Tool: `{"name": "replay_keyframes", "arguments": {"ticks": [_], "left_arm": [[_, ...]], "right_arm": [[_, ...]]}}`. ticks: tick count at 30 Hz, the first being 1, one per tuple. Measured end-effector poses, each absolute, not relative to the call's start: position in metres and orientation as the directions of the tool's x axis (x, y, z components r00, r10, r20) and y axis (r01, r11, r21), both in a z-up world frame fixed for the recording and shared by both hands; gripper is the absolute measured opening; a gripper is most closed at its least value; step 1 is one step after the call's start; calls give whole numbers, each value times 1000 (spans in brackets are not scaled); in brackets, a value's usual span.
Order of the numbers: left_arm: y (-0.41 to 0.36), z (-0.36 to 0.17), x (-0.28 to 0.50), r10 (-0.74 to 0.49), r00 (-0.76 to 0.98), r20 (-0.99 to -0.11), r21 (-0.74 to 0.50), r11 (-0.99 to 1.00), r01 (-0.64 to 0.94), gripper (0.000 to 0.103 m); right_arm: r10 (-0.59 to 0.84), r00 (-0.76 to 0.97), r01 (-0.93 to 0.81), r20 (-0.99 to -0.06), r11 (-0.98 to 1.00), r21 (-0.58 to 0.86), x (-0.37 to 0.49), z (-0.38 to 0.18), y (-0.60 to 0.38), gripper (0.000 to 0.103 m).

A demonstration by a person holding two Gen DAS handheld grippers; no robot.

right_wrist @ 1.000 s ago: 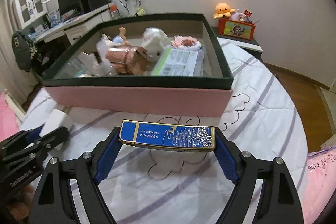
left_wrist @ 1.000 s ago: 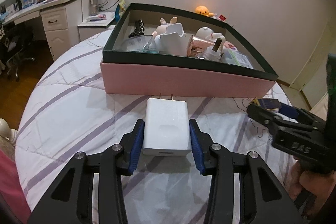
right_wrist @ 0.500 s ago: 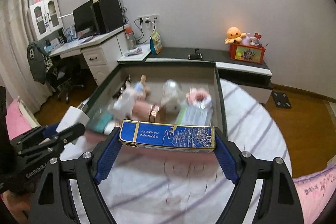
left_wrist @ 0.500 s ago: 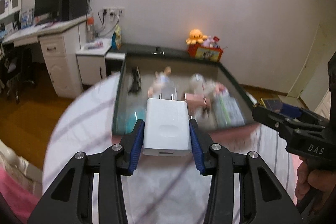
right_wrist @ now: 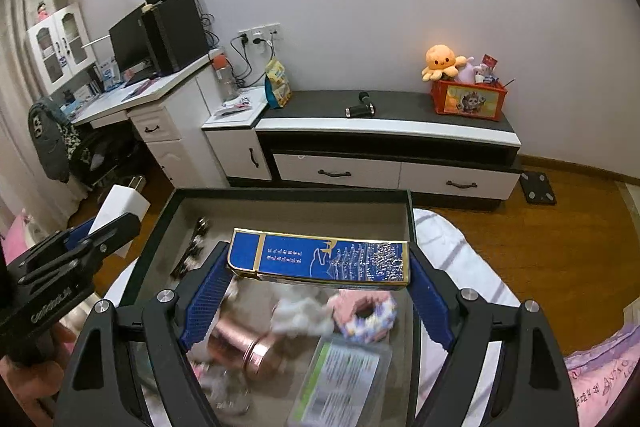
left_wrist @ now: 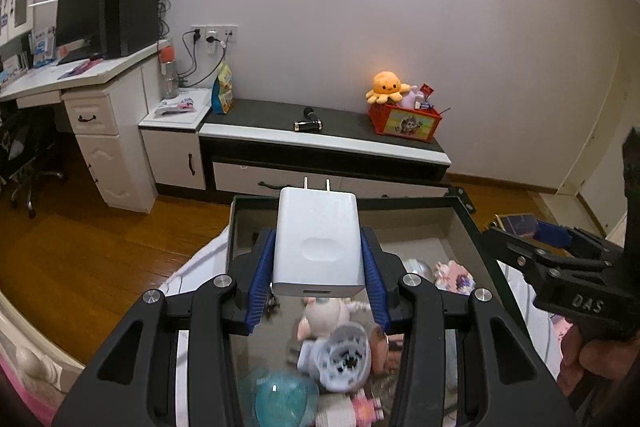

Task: Organize rigid objects
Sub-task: 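Lower charger into pink box with left tool while right tool places blue box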

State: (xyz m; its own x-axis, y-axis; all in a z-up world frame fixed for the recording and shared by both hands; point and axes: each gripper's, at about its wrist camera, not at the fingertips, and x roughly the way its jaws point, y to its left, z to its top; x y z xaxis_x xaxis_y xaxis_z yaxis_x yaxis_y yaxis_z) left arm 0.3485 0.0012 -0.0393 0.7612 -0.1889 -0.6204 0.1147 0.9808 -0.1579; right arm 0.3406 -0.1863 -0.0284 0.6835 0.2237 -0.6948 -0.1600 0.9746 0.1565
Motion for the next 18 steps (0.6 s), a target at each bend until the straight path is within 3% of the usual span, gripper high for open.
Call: {"name": "replay_keyframes", "arguments": {"ticks": [18], "left_arm": [[-10, -85, 412, -183, 664, -725, -156, 983, 100, 46]], "right_arm": [[240, 578, -151, -780, 971, 187, 412, -72, -185, 86]]}}
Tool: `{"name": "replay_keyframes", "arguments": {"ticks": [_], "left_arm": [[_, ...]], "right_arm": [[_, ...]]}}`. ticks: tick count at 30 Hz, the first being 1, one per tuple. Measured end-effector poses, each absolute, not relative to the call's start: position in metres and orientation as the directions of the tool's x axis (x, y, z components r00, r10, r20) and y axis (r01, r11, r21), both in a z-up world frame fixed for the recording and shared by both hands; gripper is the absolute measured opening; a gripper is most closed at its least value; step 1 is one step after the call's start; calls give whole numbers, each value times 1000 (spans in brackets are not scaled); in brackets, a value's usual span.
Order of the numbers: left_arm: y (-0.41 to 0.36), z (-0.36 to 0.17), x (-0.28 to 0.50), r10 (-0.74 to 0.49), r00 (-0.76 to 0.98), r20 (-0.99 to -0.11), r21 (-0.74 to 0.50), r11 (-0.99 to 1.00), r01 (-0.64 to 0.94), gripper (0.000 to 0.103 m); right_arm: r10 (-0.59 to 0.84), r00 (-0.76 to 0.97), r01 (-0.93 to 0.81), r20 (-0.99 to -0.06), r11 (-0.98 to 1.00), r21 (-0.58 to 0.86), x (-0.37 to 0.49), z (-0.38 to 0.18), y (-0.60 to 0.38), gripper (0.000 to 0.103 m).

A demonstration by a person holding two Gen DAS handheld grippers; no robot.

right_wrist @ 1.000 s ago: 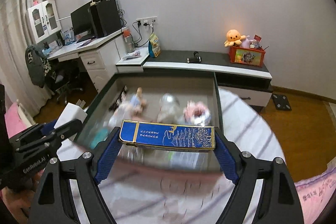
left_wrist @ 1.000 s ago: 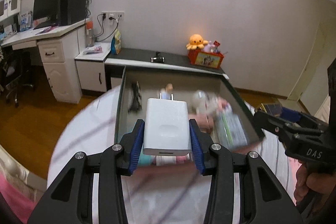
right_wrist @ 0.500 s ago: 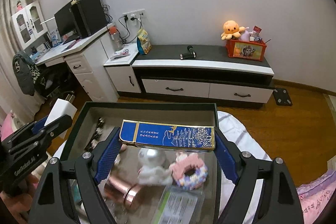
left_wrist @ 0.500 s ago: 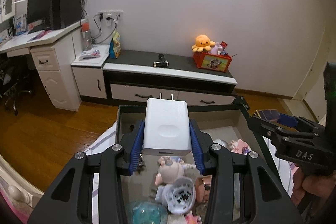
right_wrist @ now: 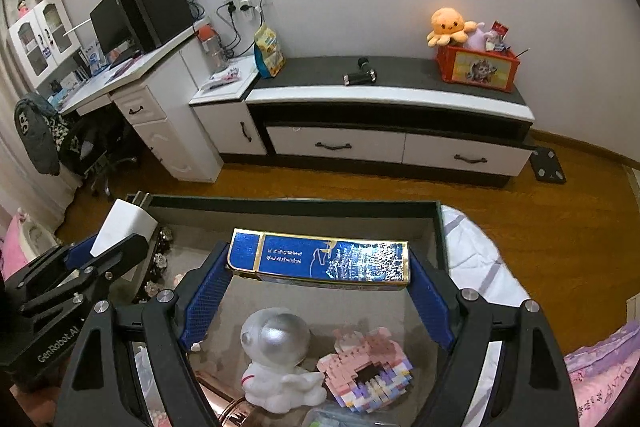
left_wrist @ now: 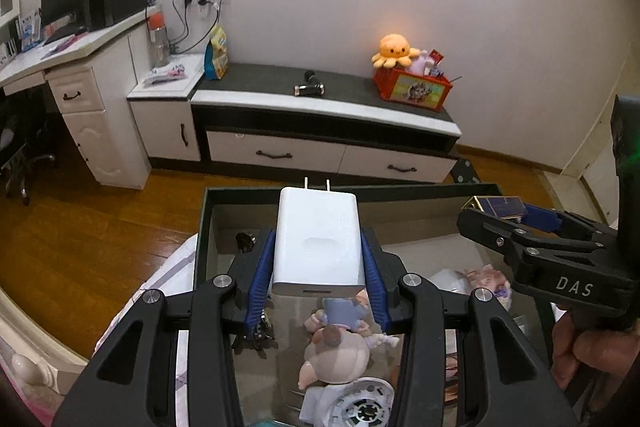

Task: Organize rigid objects

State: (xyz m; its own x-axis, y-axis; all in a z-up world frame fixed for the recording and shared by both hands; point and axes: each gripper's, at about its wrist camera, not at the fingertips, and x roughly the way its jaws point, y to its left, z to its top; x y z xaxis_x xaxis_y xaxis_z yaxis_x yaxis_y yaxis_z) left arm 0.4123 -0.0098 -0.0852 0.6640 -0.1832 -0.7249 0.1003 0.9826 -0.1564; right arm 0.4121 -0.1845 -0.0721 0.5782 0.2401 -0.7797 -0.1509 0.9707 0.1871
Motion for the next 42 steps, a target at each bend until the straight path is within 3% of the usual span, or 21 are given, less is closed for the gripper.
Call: {"name": "replay_keyframes", "arguments": {"ticks": [1, 3, 6, 7, 12, 29, 42], "left_arm": [[-10, -87, 414, -176, 659, -731, -151, 984, 96, 50], [-9, -88, 414, -150, 658, -737, -135, 988, 74, 87], [-2, -80, 403, -135, 698, -703, -139, 989, 51, 102], [0, -77, 400, -132, 703, -699, -140, 989, 47, 103], [5, -66, 387, -112, 722, -683, -123, 992, 36, 103], [2, -35, 320, -100, 767, -634, -106, 994, 42, 103], [-1, -6, 200, -98, 836, -540, -79, 995, 66, 103]], "right_arm": [[246, 574, -151, -781, 969, 194, 414, -74, -184, 86], [254, 559, -147, -790, 967, 207, 416, -78, -185, 91], [249, 561, -122, -789, 968, 218, 414, -79, -187, 99], [244, 566, -115, -787, 969, 217, 414, -78, -187, 103], [296, 601, -105, -742, 950, 294, 405, -68, -195, 103], [252, 651, -119, -716, 966, 231, 344, -38, -189, 103], [167, 782, -123, -600, 986, 115, 213, -8, -196, 103]]}}
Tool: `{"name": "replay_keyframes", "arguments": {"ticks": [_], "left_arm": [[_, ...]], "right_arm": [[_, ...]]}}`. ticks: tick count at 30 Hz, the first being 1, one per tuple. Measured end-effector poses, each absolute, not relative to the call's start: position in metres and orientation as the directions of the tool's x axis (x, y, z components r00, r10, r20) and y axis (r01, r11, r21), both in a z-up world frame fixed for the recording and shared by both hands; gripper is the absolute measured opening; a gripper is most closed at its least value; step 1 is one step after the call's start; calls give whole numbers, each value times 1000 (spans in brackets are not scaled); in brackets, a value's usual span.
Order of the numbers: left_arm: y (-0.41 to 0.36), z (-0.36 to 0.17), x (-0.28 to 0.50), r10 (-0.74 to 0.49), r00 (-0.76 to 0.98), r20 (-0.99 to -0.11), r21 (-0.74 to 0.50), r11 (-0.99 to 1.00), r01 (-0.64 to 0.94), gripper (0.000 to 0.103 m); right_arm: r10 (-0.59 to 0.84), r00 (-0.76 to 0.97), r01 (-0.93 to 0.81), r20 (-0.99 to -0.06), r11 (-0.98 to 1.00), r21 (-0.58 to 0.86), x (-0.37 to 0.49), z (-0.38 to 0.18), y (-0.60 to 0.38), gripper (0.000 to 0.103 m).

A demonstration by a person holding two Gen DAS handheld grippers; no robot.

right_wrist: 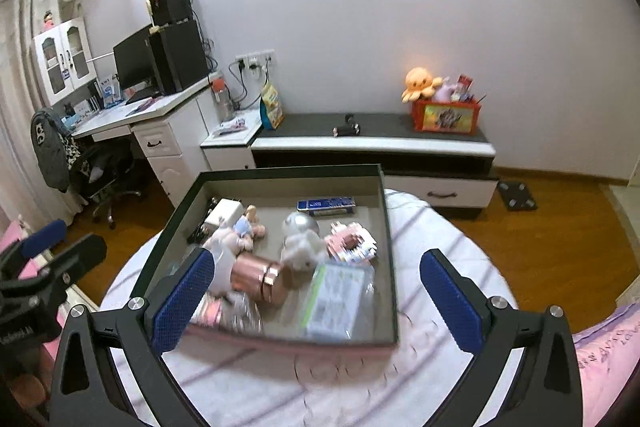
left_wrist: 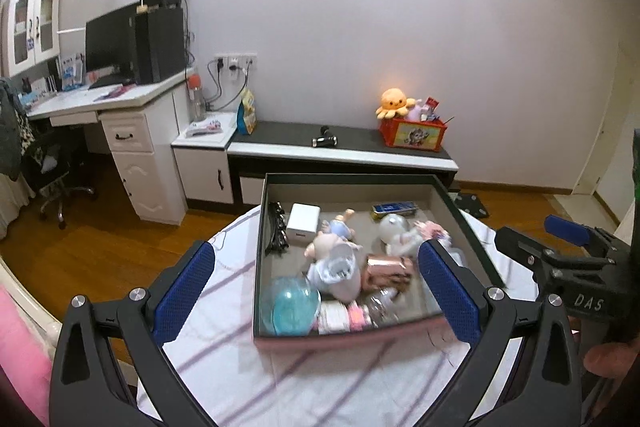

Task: Organize rigid objects

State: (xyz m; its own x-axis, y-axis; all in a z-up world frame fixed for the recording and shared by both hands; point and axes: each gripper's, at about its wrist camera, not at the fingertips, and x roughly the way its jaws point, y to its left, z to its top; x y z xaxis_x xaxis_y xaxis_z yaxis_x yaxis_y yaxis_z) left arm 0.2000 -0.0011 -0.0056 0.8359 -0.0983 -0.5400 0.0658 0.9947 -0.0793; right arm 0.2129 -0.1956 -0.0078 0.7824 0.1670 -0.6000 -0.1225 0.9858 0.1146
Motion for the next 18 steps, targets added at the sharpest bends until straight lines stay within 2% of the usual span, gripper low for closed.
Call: {"name": "replay_keyframes", "arguments": {"ticks": [7, 18], "left_arm": [[-7, 7, 129, -116, 874, -472, -83, 993, 86, 103], [-12, 11, 42, -99, 913, -396, -98, 993, 65, 103]], "right_arm": [[125, 851, -110, -510, 992, 58, 135, 12, -191, 103], [108, 895, -79, -433, 993, 84, 57, 25, -193, 103]]}}
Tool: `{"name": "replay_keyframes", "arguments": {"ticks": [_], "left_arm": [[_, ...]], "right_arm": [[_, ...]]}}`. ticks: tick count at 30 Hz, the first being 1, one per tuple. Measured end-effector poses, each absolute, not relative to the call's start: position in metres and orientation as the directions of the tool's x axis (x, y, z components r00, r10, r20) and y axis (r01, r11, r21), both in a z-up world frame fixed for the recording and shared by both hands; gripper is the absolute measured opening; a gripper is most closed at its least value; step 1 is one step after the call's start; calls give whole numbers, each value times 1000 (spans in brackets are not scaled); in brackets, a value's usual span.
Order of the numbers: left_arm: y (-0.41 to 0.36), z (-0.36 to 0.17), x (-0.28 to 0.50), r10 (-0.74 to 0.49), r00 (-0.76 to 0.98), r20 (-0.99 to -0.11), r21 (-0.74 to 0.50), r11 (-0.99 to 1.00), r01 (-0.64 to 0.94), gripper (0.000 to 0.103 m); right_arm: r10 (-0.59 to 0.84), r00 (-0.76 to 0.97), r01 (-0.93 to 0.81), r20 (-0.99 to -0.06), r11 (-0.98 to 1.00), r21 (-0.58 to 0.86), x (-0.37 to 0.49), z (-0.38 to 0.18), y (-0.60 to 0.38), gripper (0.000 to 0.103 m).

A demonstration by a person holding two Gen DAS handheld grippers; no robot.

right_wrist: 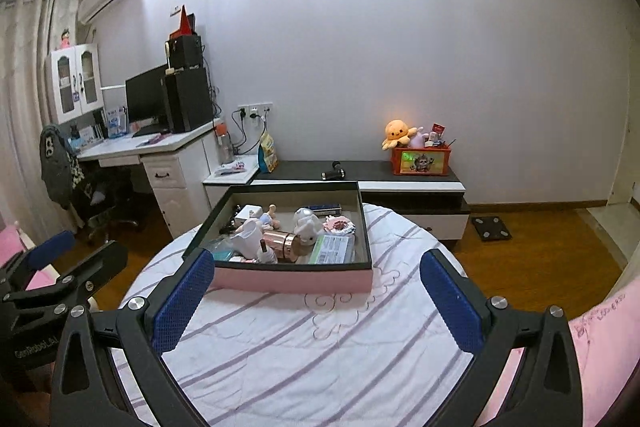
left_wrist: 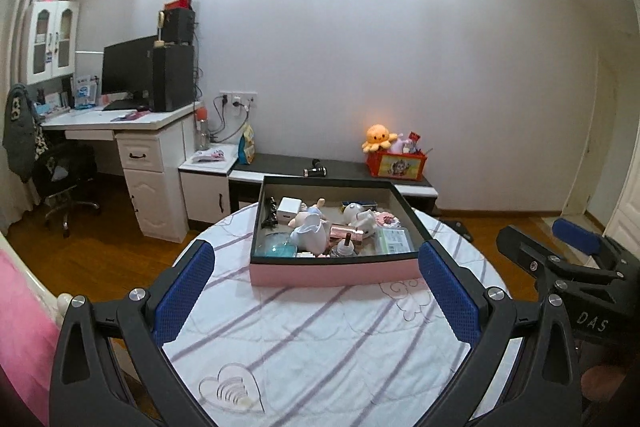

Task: Organize rigid objects

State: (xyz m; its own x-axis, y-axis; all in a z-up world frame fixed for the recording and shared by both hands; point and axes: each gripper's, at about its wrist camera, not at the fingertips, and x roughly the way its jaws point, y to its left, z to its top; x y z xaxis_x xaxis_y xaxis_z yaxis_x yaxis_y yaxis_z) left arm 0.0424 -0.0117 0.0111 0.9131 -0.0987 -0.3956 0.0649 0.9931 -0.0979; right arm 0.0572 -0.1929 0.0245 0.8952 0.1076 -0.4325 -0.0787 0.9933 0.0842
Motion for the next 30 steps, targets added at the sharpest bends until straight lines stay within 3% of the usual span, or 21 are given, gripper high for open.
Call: {"name": "replay_keyframes", "arguments": {"ticks": [12, 30], "left_arm": [[-19, 5, -5, -67, 918, -392, -68, 997, 44, 103], [-18, 9, -17, -67, 923, -379, -75, 996, 42, 103]], "right_arm": [[69, 919, -34, -389, 995, 98, 5, 21, -201, 103], [73, 916, -40, -395, 995, 89, -2, 19, -196, 103]]}}
